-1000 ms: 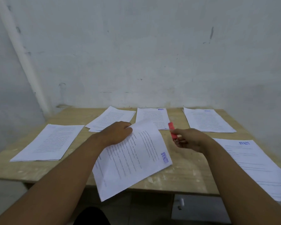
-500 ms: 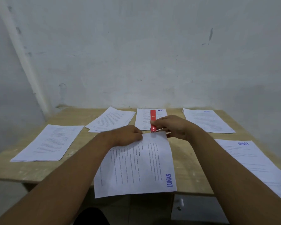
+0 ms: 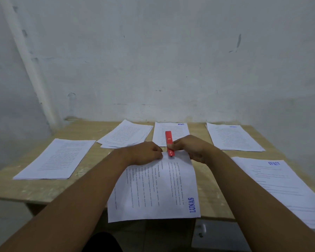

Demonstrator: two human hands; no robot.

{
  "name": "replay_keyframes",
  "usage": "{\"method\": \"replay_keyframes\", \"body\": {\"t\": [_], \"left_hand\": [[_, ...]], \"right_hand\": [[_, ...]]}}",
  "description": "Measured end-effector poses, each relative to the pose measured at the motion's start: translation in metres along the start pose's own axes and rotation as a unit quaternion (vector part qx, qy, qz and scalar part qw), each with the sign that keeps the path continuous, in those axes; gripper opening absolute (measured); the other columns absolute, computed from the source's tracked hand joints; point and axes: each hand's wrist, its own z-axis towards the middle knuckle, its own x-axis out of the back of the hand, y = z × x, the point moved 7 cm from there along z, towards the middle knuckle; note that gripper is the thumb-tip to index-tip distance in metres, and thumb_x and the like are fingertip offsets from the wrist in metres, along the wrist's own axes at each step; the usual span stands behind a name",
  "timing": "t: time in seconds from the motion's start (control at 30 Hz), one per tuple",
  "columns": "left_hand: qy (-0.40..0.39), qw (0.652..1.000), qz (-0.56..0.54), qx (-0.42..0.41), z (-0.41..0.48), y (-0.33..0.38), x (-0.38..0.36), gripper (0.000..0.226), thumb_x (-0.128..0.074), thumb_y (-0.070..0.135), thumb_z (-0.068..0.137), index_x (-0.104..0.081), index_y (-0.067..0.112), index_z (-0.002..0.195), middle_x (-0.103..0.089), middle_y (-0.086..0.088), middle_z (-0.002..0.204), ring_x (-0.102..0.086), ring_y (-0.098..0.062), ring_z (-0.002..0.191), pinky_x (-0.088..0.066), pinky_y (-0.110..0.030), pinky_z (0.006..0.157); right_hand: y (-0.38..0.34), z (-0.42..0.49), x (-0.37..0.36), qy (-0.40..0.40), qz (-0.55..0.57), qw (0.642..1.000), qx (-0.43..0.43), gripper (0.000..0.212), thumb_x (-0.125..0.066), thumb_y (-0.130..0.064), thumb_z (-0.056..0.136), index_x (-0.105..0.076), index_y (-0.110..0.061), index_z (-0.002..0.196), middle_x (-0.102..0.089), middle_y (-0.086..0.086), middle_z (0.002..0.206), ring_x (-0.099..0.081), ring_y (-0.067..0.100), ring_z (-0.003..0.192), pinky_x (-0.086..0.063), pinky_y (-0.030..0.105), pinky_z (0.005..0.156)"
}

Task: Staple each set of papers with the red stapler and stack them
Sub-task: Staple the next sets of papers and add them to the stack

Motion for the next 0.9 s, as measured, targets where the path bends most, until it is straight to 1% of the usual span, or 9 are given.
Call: {"method": "replay_keyframes", "body": {"t": [0.07, 0.2, 0.3, 0.4, 0.47, 0.57, 0.63, 0.77, 0.9], "left_hand": [[0.003, 1.000, 0.000, -0.006, -0.002, 0.001, 0.000, 0.041, -0.048, 0.040, 0.106, -0.066, 0.020, 0.136, -0.059, 0.000, 0.148, -0.054, -0.017, 0.130, -0.033, -0.028, 0.098], [0.003, 1.000, -0.007, -0.016, -0.005, 0.004, -0.002, 0.037, -0.048, 0.036, 0.106, -0.072, 0.014, 0.125, -0.066, -0.004, 0.135, -0.059, -0.018, 0.117, -0.036, -0.027, 0.089], [0.003, 1.000, -0.007, -0.017, -0.002, 0.003, -0.004, 0.037, -0.048, 0.036, 0.106, -0.073, 0.012, 0.119, -0.069, -0.005, 0.124, -0.061, -0.018, 0.108, -0.038, -0.025, 0.080], [0.004, 1.000, -0.001, -0.024, -0.002, 0.004, -0.005, 0.032, -0.048, 0.036, 0.106, -0.073, 0.016, 0.104, -0.068, 0.004, 0.100, -0.060, -0.009, 0.091, -0.037, -0.022, 0.072], [0.002, 1.000, 0.000, -0.023, -0.003, 0.006, -0.004, 0.032, -0.048, 0.036, 0.106, -0.074, 0.018, 0.110, -0.069, 0.004, 0.107, -0.061, -0.008, 0.094, -0.037, -0.023, 0.075], [-0.004, 1.000, -0.001, -0.013, -0.003, 0.007, -0.005, 0.036, -0.047, 0.036, 0.106, -0.073, 0.017, 0.122, -0.069, 0.001, 0.123, -0.063, -0.016, 0.109, -0.039, -0.027, 0.086], [-0.008, 1.000, 0.004, -0.014, -0.002, 0.006, -0.006, 0.034, -0.047, 0.037, 0.106, -0.074, 0.021, 0.118, -0.069, 0.005, 0.116, -0.064, -0.012, 0.104, -0.040, -0.026, 0.085], [0.000, 1.000, 0.008, -0.017, 0.004, 0.003, -0.008, 0.027, -0.047, 0.037, 0.106, -0.066, 0.036, 0.087, -0.061, 0.017, 0.088, -0.060, -0.006, 0.087, -0.038, -0.023, 0.073], [0.001, 1.000, 0.003, -0.025, 0.007, 0.002, -0.010, 0.027, -0.048, 0.036, 0.105, -0.065, 0.032, 0.084, -0.061, 0.013, 0.087, -0.058, -0.007, 0.085, -0.039, -0.025, 0.074]], "right_hand": [[0.001, 0.000, 0.000, 0.010, -0.021, 1.000, 0.001, 0.040, -0.081, -0.030, 0.091, -0.071, -0.017, 0.127, -0.072, 0.003, 0.127, -0.069, 0.033, 0.112, -0.058, 0.049, 0.103], [0.001, 0.001, 0.000, 0.042, -0.059, 0.997, 0.017, 0.029, -0.079, -0.031, 0.092, -0.076, -0.014, 0.115, -0.073, 0.004, 0.120, -0.067, 0.032, 0.112, -0.054, 0.049, 0.107], [0.000, 0.002, 0.000, 0.059, -0.085, 0.994, 0.028, 0.024, -0.078, -0.030, 0.094, -0.076, -0.011, 0.110, -0.073, 0.005, 0.118, -0.066, 0.030, 0.109, -0.053, 0.041, 0.096], [0.001, 0.002, 0.001, 0.072, -0.095, 0.992, 0.029, 0.019, -0.078, -0.030, 0.094, -0.075, -0.012, 0.097, -0.073, 0.007, 0.112, -0.065, 0.027, 0.100, -0.050, 0.037, 0.084], [0.003, 0.003, 0.003, 0.082, -0.100, 0.991, 0.028, 0.019, -0.077, -0.031, 0.094, -0.073, -0.012, 0.090, -0.073, 0.008, 0.107, -0.061, 0.024, 0.092, -0.046, 0.034, 0.078], [0.005, 0.005, 0.002, 0.091, -0.106, 0.990, 0.027, 0.023, -0.077, -0.032, 0.091, -0.074, -0.011, 0.099, -0.073, 0.008, 0.109, -0.062, 0.025, 0.096, -0.048, 0.036, 0.079], [0.005, 0.004, 0.000, 0.096, -0.107, 0.989, 0.023, 0.026, -0.077, -0.031, 0.090, -0.073, -0.012, 0.108, -0.072, 0.006, 0.112, -0.064, 0.026, 0.101, -0.049, 0.036, 0.080], [0.005, 0.002, -0.003, 0.096, -0.105, 0.990, 0.014, 0.029, -0.076, -0.028, 0.091, -0.071, -0.015, 0.116, -0.070, 0.005, 0.117, -0.064, 0.027, 0.104, -0.048, 0.033, 0.077], [0.006, -0.001, -0.002, 0.097, -0.096, 0.991, 0.009, 0.026, -0.077, -0.023, 0.090, -0.073, -0.012, 0.113, -0.071, 0.007, 0.117, -0.064, 0.027, 0.103, -0.049, 0.034, 0.075]]}}
